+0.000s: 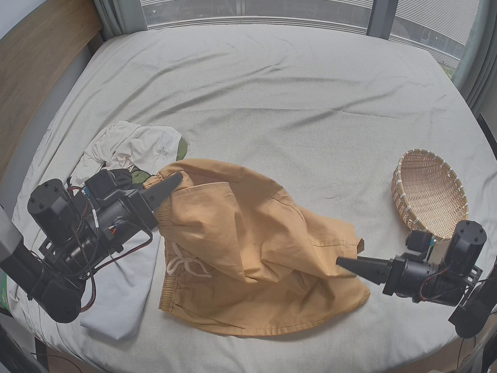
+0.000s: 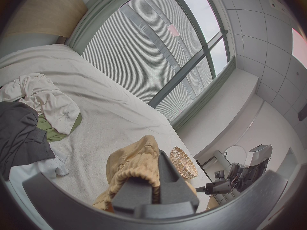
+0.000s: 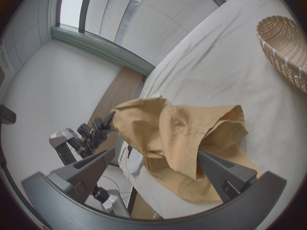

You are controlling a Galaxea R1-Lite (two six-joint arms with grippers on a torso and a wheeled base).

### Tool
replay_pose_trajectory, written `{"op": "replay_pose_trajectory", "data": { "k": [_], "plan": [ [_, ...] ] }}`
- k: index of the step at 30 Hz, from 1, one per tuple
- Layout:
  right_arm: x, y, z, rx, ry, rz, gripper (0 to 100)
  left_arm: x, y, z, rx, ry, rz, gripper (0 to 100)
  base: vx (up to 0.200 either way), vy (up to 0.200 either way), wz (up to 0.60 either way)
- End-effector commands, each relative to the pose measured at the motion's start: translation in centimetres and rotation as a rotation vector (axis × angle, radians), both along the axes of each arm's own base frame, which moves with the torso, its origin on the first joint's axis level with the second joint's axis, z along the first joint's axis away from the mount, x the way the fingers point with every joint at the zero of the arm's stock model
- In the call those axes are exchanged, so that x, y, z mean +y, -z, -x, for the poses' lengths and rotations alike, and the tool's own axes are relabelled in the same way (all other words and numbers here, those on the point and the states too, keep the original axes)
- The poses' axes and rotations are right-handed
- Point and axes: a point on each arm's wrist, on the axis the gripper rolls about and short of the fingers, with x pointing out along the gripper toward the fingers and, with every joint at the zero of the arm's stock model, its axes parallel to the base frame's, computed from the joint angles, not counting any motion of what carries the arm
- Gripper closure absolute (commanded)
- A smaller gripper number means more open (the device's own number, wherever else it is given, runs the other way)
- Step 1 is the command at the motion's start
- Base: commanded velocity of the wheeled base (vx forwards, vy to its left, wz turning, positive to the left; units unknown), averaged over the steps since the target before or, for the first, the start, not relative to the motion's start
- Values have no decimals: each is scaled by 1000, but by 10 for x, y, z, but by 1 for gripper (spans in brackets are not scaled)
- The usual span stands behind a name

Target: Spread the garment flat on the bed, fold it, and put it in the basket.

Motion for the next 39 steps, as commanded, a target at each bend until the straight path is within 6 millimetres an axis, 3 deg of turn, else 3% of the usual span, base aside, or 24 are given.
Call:
{"op": "replay_pose_trajectory", "data": {
  "k": [1,9,20,32,39],
  "plan": [
    [10,34,7,112,-67,100,0,0,1,0,3,-1,-1,100,0,0,0],
    [2,37,8,131,-38,117,0,0,5,-1,16,-1,-7,100,0,0,0],
    [-16,30,-23,33,89,110,0,0,4,-1,12,-1,-6,100,0,0,0],
    [-6,47,-46,57,104,119,0,0,3,0,12,0,-6,100,0,0,0],
    [-1,46,-51,47,93,103,0,0,3,0,11,0,-5,100,0,0,0]
  ]
}}
